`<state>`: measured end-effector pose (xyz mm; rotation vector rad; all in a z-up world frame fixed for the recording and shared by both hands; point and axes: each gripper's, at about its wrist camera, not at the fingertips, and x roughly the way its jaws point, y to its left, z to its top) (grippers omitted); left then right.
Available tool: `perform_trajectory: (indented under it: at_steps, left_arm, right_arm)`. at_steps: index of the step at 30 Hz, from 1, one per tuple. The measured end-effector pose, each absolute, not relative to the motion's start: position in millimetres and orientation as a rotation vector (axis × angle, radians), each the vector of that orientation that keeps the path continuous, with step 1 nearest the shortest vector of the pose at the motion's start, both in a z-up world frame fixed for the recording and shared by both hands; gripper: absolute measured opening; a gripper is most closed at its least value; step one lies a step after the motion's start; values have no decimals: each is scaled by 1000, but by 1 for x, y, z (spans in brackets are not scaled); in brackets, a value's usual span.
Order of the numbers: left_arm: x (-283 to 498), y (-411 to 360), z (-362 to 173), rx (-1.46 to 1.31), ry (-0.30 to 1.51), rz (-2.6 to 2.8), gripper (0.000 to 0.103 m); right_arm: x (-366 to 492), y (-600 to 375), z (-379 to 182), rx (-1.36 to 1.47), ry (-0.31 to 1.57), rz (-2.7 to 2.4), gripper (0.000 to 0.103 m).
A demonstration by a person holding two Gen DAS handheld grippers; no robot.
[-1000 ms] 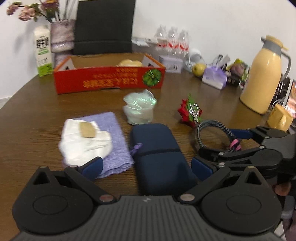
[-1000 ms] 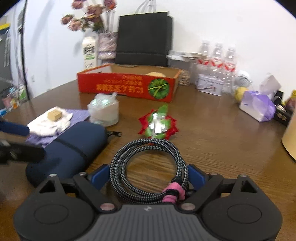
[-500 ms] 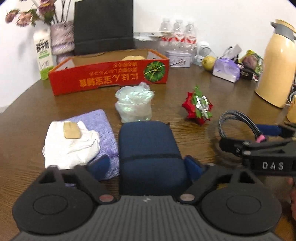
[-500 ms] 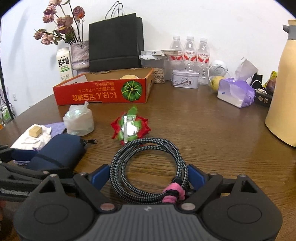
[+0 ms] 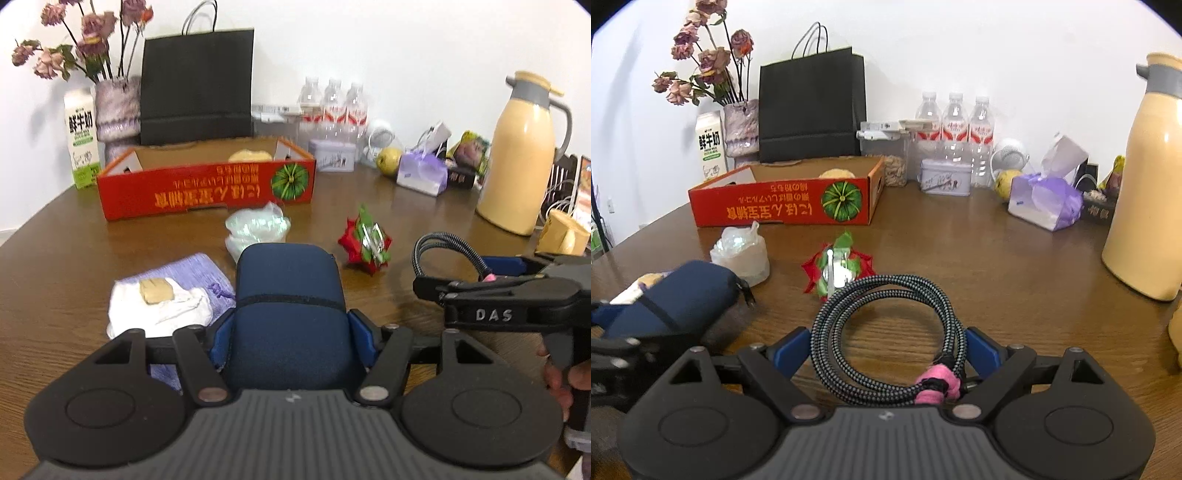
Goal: Organize objects
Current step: 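Lift the glasses case with the left tool while the right tool lifts the cable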
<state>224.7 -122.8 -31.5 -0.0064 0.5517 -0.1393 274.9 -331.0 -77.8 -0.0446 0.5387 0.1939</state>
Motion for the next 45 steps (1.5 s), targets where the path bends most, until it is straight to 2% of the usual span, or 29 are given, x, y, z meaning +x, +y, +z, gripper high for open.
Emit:
perform_trajectory:
  at_steps: [8, 15, 20, 22, 24, 35, 36, 38, 40, 45]
  left_arm:
    - [211, -106, -22, -42, 518, -161, 65]
    - [205, -101, -42, -12, 588, -205, 65]
    - [207, -103, -47, -2, 605, -200, 71]
    - [203, -104, -39, -4, 561, -203, 82]
    - [198, -109, -32, 4, 519, -213, 85]
    - [215, -129, -49, 68, 548, -167, 85]
    - [216, -129, -50, 64, 551, -165, 84]
    - [220, -130, -49, 73, 549, -143, 68]
    - [228, -129, -47, 63, 555, -145, 61]
    - [257, -119, -42, -34, 573, -116, 59]
  right_arm:
    - [268, -323, -75, -104, 498, 163, 89]
    - [265, -320, -75, -113, 504, 148, 89]
    - [264, -319, -76, -114, 503, 146, 89]
    - [264, -321, -75, -103, 503, 153, 89]
    - [265, -323, -76, -93, 505, 159, 89]
    - [261, -329, -74, -54, 486, 159, 89]
    - [261, -329, -74, -55, 486, 161, 89]
    - [260, -328, -74, -59, 480, 160, 89]
    - [259, -328, -73, -61, 472, 158, 89]
    - [258, -327, -73, -62, 474, 148, 89]
